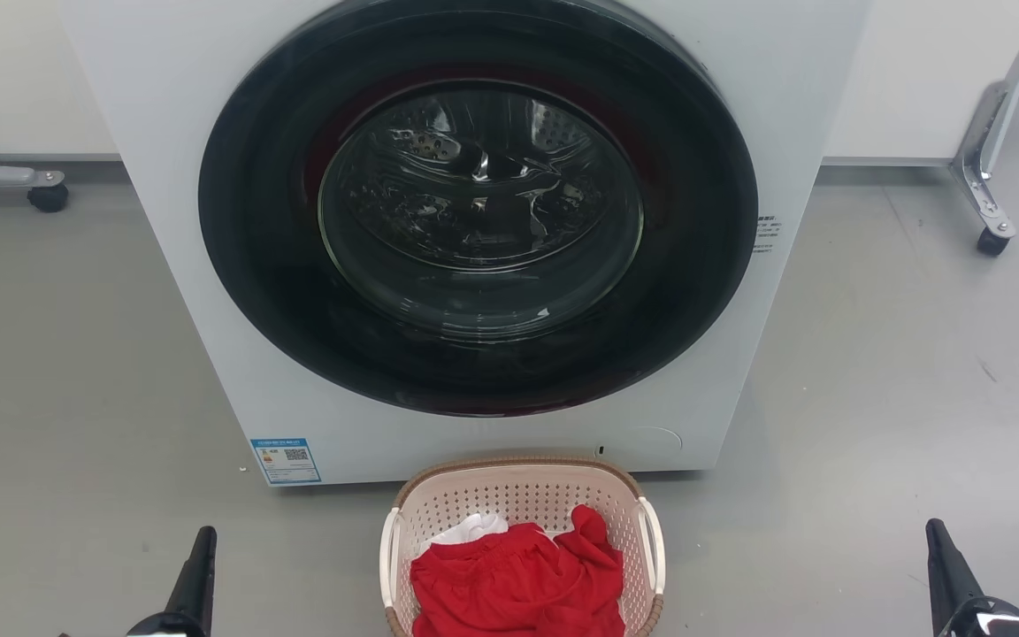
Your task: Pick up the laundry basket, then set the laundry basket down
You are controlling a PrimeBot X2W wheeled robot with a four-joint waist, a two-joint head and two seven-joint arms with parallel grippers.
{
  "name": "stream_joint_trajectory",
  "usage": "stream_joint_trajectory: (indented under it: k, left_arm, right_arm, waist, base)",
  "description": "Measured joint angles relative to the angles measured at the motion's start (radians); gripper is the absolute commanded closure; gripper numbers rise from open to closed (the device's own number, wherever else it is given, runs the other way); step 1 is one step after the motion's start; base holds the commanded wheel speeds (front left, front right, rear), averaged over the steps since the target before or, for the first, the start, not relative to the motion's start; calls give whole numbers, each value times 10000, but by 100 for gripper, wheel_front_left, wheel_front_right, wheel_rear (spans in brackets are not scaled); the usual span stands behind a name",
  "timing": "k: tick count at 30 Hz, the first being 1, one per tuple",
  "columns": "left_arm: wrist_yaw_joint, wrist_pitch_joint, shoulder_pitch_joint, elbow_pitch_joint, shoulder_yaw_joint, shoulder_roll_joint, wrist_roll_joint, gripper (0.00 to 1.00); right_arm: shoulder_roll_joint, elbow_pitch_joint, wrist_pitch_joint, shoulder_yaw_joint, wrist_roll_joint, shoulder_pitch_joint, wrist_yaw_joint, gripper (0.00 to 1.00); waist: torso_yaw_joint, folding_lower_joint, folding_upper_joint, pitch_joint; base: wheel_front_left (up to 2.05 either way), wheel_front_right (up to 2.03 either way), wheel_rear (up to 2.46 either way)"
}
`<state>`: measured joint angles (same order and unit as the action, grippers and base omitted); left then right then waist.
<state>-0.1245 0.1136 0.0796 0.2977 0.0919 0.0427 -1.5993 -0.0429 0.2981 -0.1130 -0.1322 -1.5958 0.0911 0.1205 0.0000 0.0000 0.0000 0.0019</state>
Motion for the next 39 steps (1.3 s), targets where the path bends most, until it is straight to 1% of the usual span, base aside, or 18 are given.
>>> stream_joint_trajectory:
  k: [39]
  left_arm:
    - [0, 0, 0, -10, 0, 0, 0, 100]
  right_arm:
    - [0, -6, -2, 0, 0, 0, 0, 100]
  waist:
    - [0, 0, 0, 1]
  base:
    - [0, 0, 0]
